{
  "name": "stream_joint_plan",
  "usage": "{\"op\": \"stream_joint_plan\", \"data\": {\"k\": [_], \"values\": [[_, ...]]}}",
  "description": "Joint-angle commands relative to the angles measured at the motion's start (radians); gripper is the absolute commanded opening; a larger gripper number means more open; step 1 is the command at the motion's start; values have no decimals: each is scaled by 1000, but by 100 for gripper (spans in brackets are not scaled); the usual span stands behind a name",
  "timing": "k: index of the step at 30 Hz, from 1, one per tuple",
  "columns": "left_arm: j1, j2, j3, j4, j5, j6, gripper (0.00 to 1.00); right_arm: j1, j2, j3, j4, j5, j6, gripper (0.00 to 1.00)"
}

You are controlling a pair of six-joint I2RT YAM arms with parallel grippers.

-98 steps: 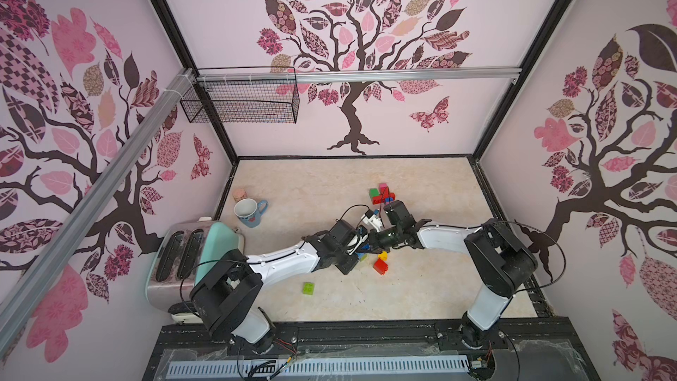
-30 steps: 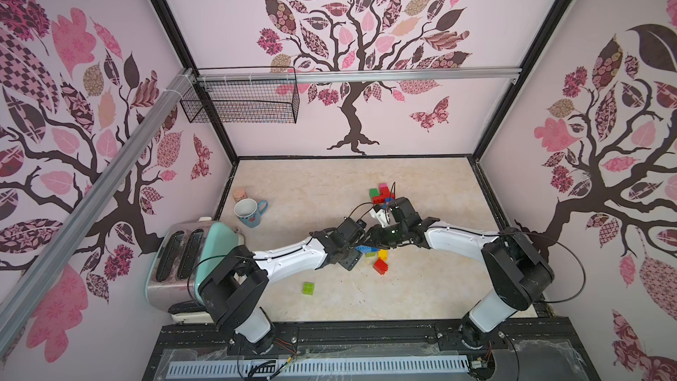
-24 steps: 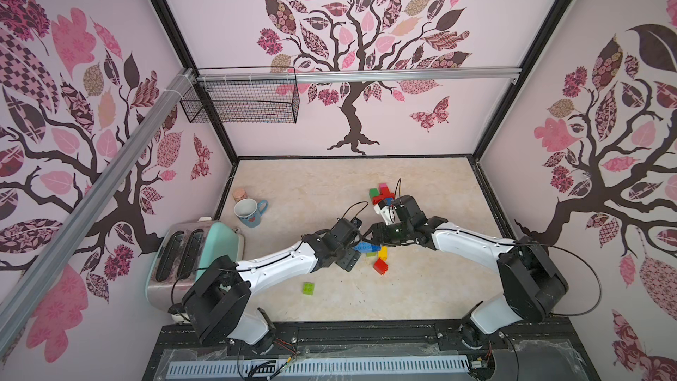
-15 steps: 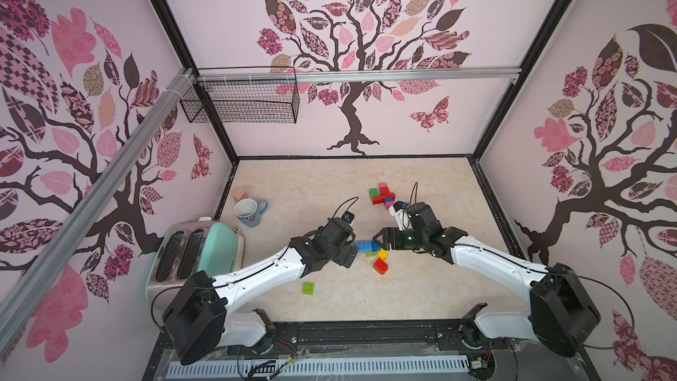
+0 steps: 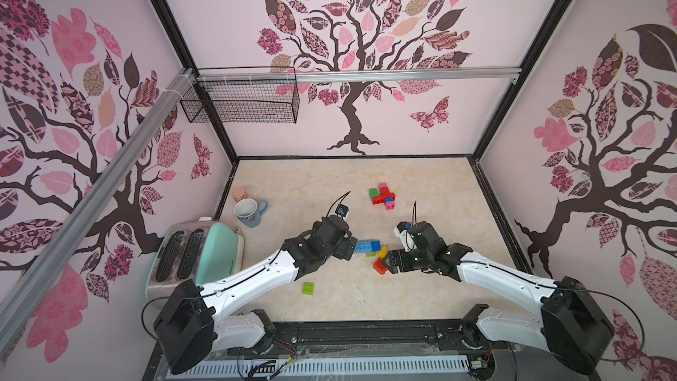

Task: Assemble the number 4 with lego
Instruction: Pick up the lego brick from the center of the board.

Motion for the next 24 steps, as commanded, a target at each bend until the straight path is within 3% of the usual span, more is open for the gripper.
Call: {"op": "stream_joint_plan", "data": {"k": [1,4,15,24], "values": [[3,-41,-38,69,-41,-78,98,38,72,49,-25,26,-101,88],[14,-62,-40,50,-70,-116,98,94,115,57,2,109,-146,87],[96,-86,-52,12,84,-158,98,148,190,40,130,168,-185,78],[102,-101,-73,4,94,-180,98,216,232,45,136,228,-204,65]]}}
